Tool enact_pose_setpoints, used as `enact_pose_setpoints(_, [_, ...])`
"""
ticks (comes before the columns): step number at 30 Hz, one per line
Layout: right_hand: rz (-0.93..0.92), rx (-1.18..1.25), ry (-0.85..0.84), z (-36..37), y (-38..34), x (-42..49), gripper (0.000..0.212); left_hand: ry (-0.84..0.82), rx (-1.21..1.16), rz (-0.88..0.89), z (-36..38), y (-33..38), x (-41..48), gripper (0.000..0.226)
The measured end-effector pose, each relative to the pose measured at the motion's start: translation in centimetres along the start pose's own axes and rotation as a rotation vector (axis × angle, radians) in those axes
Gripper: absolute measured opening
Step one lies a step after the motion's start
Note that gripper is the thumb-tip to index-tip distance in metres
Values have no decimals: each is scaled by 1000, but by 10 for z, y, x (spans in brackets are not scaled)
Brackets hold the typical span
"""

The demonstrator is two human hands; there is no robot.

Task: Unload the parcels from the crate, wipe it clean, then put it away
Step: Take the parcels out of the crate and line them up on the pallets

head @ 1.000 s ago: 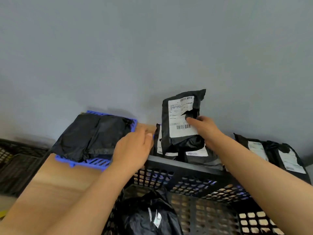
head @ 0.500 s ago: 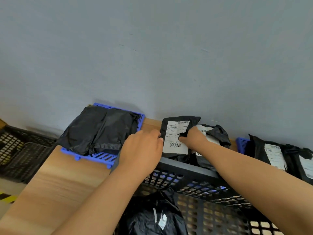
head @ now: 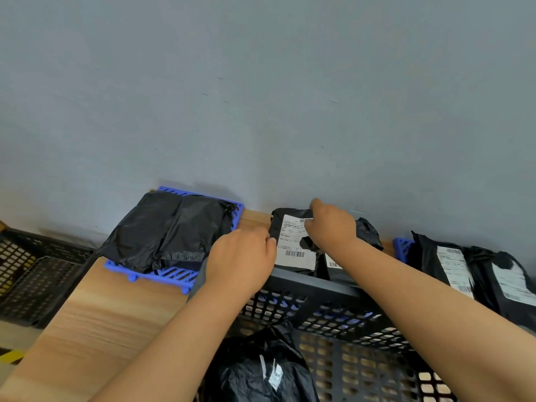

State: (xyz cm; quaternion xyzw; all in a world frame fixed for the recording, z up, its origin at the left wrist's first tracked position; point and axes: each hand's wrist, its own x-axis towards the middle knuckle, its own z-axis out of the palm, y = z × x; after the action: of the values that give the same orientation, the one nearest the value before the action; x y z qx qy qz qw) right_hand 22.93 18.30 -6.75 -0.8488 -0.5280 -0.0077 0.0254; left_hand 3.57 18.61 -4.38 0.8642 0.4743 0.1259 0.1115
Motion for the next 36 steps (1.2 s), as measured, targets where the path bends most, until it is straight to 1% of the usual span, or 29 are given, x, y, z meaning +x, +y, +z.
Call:
enact_pose_setpoints(4, [-69, 182, 200, -32, -12, -32, 28, 35, 24, 15, -1, 1, -3, 32])
enact_pose_setpoints(8, [-290, 259, 505, -43, -15, -100, 19, 50, 40, 56, -1, 3, -6, 37])
enact_pose_setpoints(10, [-385, 316, 572, -38, -10, -133, 14, 38, 65, 89, 1, 3, -7, 42])
enact_pose_setpoints(14, [-547, 338, 617, -10, 3, -190, 10, -11, 111, 169, -2, 3, -12, 46])
enact_pose_setpoints(16, [-608, 280, 546, 12, 11, -212, 11, -45, 70, 194, -5, 4, -16, 45])
enact_pose_setpoints(18, [-566, 178, 369, 39, 19, -227, 11, -61, -21, 206, -8, 5, -22, 43])
enact_pose_setpoints(19, [-489, 135, 256, 50, 21, -232, 13, -71, -80, 212, -9, 5, -26, 42])
enact_pose_setpoints(20, [-375, 102, 124, 59, 21, -238, 18, -80, -141, 215, -11, 5, -31, 43])
enact_pose_setpoints(22, [-138, 62, -169, 74, 24, -245, 32, -87, -237, 213, -12, 5, -44, 46])
enact_pose_setpoints(23, [-62, 69, -287, 82, 25, -249, 40, -84, -255, 210, -13, 5, -52, 47])
enact_pose_setpoints(25, [87, 156, -463, 92, 24, -256, 48, -66, -268, 194, -14, 3, -67, 48])
enact_pose_setpoints(26, [147, 211, -522, 96, 21, -258, 49, -54, -282, 186, -15, 2, -75, 48])
enact_pose_setpoints(28, [248, 313, -610, 99, 17, -260, 43, -33, -331, 170, -16, -1, -86, 47])
enact_pose_setpoints(30, [316, 443, -660, 99, 12, -262, 24, -23, -393, 143, -18, -4, -98, 46])
enact_pose_setpoints(31, [346, 514, -663, 98, 10, -263, 19, -20, -419, 129, -18, -6, -103, 45])
enact_pose_setpoints(33, [426, 686, -647, 98, 6, -266, 30, -26, -439, 111, -18, -9, -112, 44])
enact_pose_setpoints(36, [549, 985, -616, 87, 2, -265, 34, -89, -399, 107, -15, -13, -122, 45])
